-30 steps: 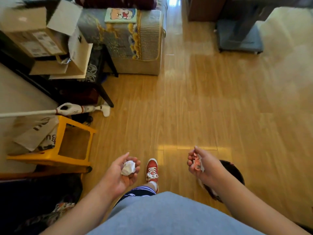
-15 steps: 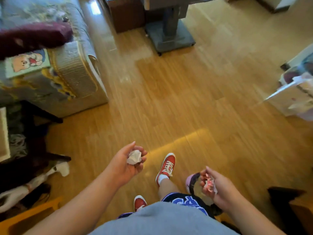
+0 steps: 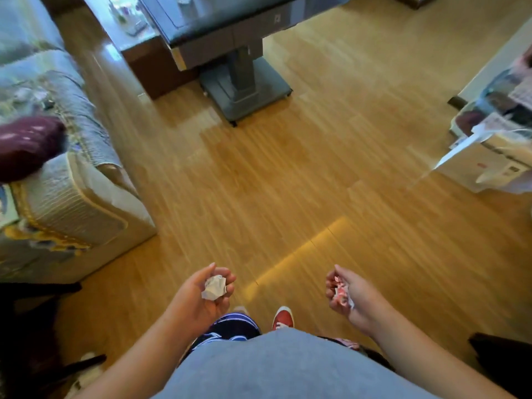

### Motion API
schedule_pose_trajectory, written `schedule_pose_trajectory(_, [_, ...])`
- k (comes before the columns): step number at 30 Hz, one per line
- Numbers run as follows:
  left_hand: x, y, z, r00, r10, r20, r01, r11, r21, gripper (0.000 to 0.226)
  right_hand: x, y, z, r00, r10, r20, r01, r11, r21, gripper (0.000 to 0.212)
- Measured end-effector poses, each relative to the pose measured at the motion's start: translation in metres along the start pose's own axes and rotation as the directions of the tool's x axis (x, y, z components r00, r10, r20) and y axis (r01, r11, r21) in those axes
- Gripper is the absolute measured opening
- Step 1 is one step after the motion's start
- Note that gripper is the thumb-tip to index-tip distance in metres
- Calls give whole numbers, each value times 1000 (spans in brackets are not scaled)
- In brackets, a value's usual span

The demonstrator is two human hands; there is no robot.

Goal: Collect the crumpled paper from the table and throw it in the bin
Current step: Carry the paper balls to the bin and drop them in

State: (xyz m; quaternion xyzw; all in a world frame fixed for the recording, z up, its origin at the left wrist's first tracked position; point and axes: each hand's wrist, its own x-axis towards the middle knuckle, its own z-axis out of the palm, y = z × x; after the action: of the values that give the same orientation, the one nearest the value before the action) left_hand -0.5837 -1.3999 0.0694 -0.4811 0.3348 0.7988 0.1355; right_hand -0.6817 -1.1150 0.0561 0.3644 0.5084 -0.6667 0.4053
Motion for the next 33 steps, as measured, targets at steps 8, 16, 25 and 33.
schedule_pose_trajectory(8, [90,92,71,998,-62,20,59,990,129,32,57,-117,41,997,-78,-8,78,992,100,31])
schedule_pose_trajectory(16, [175,176,226,958,-225,177,125,884,450,23,65,-191,-1,972,-78,-220,161,907,388,29])
schedule_pose_trajectory(25, [216,119,452,833,-483,269,124,638,760,32,37,-176,-106,872,68,-485,313,684,658,26])
schedule_pose_trajectory(33, [220,13,618,774,-582,250,73,474,878,30,34,-179,-223,870,150,-470,351,480,804,26])
